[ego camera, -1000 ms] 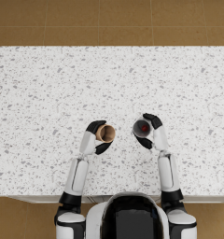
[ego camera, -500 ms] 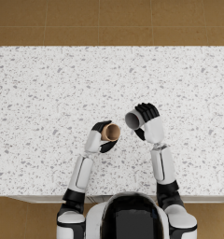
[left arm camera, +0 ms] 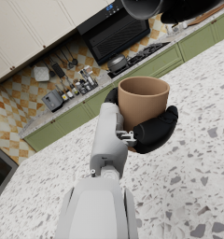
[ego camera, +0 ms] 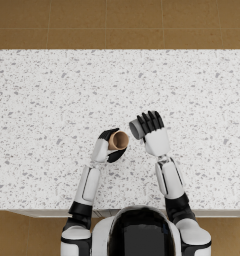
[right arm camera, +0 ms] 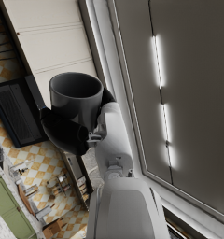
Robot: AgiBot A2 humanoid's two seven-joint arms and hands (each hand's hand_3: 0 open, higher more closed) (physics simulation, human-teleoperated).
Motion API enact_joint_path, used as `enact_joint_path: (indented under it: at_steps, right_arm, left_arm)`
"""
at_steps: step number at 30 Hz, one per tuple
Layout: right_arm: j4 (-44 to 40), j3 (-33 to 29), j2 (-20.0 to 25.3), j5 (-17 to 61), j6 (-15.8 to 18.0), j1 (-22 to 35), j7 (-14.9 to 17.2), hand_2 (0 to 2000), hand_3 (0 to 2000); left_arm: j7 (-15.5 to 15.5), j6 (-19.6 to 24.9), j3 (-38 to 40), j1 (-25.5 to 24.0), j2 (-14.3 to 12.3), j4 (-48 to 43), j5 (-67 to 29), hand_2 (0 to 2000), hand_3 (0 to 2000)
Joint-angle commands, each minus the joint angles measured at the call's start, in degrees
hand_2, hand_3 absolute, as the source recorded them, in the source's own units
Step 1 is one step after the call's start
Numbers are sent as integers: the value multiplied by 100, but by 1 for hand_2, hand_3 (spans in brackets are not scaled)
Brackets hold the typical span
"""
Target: Pick up two cups and pour the berry on the right into the cup on the left
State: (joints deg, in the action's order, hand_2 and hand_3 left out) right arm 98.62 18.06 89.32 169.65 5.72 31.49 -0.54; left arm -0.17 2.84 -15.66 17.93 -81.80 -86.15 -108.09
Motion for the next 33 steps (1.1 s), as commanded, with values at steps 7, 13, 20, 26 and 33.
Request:
enact_joint_path:
  at_steps: [7, 13, 20, 26, 33]
  right_arm:
    - [111, 522, -389, 1286, 48, 309, 4, 2000, 1280]
    - [69, 568, -300, 2384, 9, 306, -2, 2000, 1280]
    - [74, 488, -235, 3521, -15, 251, -4, 2000, 1280]
    - [100, 512, -301, 3724, 3, 72, -3, 2000, 1280]
    - [114, 504, -305, 3753, -11, 52, -3, 2000, 1280]
  left_arm:
    - [1, 0, 94, 101, -92, 7, 0, 2000, 1280]
    - [2, 3, 145, 75, -123, 33, 0, 2000, 1280]
    - [4, 3, 249, 5, -141, -104, 0, 2000, 1280]
    - [4, 5, 239, -117, -122, -87, 1, 2000, 1280]
    - [4, 8, 251, -130, -121, -102, 1, 2000, 1280]
